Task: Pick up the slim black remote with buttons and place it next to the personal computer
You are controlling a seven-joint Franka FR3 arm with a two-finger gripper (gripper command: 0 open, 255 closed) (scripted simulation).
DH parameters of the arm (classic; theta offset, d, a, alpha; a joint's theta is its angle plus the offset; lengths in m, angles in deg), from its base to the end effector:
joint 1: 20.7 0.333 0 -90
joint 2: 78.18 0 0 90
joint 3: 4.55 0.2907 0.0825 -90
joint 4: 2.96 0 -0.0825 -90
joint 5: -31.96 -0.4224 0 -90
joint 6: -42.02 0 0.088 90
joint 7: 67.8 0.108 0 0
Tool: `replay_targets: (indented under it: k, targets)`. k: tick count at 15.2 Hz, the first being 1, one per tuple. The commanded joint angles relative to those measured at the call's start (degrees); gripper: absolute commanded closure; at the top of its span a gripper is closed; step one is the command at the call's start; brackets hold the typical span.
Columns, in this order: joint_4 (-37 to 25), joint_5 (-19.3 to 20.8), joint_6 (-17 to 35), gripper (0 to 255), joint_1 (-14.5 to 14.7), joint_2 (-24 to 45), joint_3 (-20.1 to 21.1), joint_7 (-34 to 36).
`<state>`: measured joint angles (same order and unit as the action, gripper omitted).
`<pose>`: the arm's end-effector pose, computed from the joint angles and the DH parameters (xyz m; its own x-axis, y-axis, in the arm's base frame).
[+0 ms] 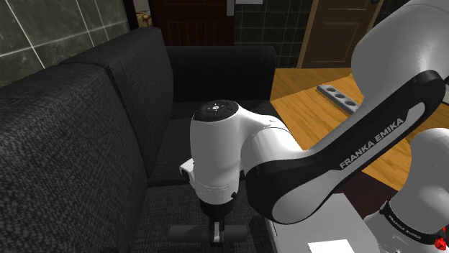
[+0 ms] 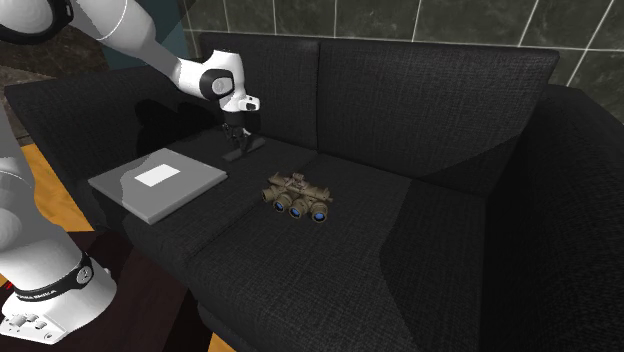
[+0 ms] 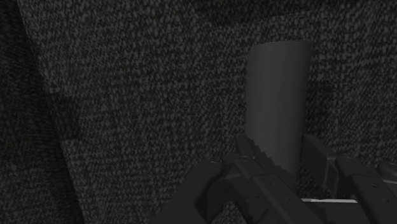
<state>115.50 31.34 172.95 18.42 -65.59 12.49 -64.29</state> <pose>0.3373 0.5022 0.2811 0.6179 0.7863 0.0023 0.7843 -0.6161 -0.0724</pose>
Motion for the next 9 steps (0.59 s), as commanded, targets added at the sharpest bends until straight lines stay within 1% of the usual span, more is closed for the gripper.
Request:
replay_targets:
  k: [1,6,7,9]
  targets:
    - [0.26,0.02,0.37,255,-0.02,0.07,-0.02,-0.04]
    - [0.26,0.02,0.37,255,-0.02,0.07,-0.02,-0.04]
    - [0.26,0.02,0.37,0,-0.02,0.07,-0.02,-0.04]
    - [0.26,0.02,0.37,0,-0.02,0.07,-0.02,-0.04]
